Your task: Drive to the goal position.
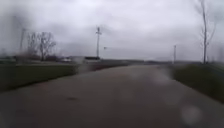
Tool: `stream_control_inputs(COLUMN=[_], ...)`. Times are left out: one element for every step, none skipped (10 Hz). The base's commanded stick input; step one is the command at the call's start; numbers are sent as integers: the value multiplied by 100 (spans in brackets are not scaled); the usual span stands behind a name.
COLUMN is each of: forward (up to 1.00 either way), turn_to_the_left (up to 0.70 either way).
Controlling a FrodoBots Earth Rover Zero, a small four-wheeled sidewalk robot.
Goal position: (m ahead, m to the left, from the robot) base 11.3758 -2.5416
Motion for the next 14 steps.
stream_control_inputs(forward=[50,50,50,50,50,50,50,50,50,50,50,50,50,50], turn_to_the_left=[-1,-1,-1,-1,-1,-1,-1,-1,-1,-1,-1,-1,-1,-9])
